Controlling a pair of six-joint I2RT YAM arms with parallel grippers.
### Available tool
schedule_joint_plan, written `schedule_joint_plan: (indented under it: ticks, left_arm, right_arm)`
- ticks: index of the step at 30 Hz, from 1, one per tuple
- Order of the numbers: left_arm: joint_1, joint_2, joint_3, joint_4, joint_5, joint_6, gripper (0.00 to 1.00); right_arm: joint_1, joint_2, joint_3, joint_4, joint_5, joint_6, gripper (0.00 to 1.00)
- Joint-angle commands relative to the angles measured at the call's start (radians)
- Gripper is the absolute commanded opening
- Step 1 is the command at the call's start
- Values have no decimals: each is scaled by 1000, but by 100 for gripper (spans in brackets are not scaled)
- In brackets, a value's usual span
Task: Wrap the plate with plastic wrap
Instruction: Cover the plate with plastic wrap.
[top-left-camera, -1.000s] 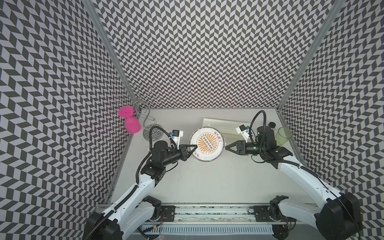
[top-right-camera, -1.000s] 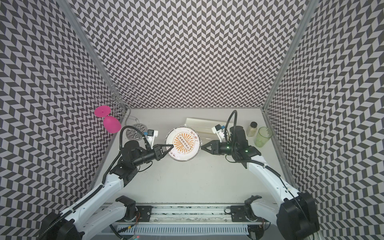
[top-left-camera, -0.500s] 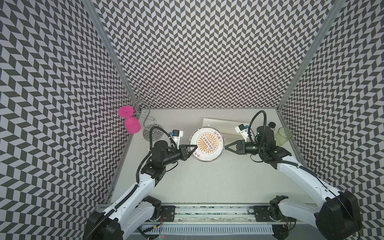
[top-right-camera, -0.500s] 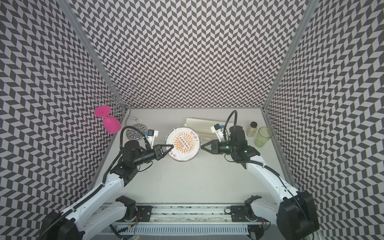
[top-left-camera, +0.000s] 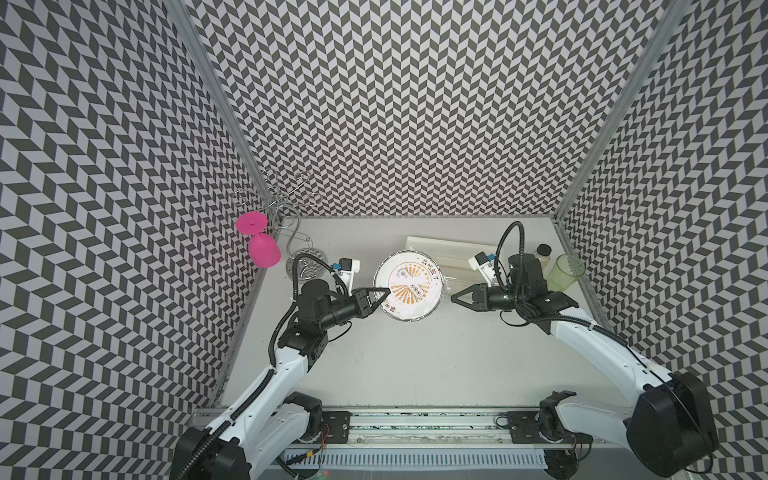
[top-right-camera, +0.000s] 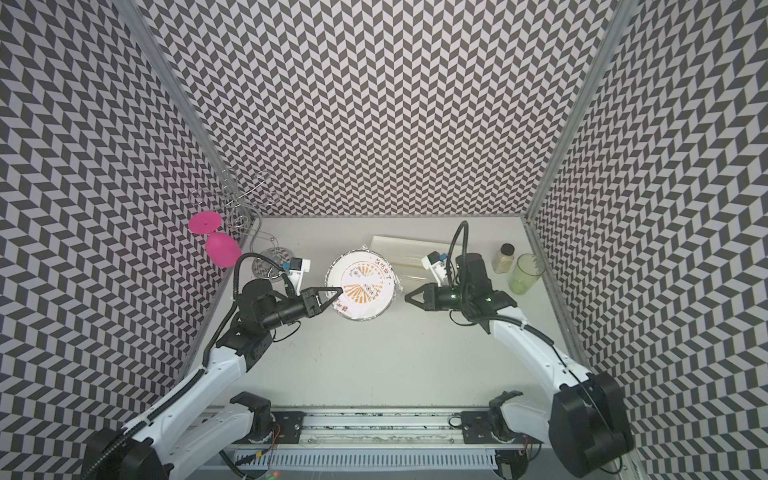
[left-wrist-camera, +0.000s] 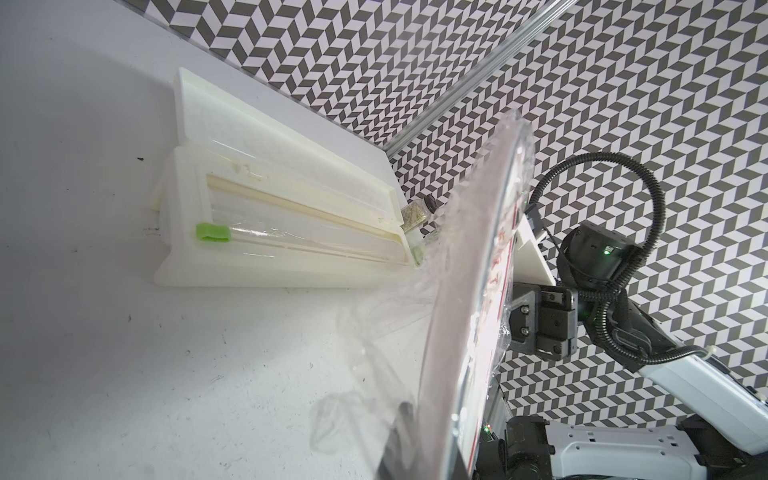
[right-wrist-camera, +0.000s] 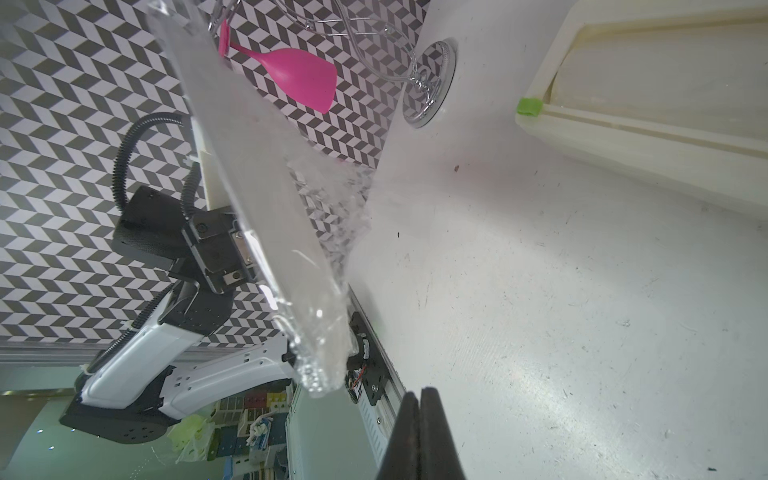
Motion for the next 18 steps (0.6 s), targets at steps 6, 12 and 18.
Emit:
schedule_joint_plan:
  ticks: [6, 12, 18]
  left_arm:
    - [4, -11, 0, 86, 27, -34, 0]
    - [2, 0, -14, 115, 26, -55, 0]
    - [-19, 1, -17, 137, 31, -81, 0]
  right_arm:
    - [-53, -64, -92, 279, -167, 199, 35]
    - [-102, -119, -145, 442, -243, 334, 50]
    - [-51, -71, -101, 432, -214, 311, 51]
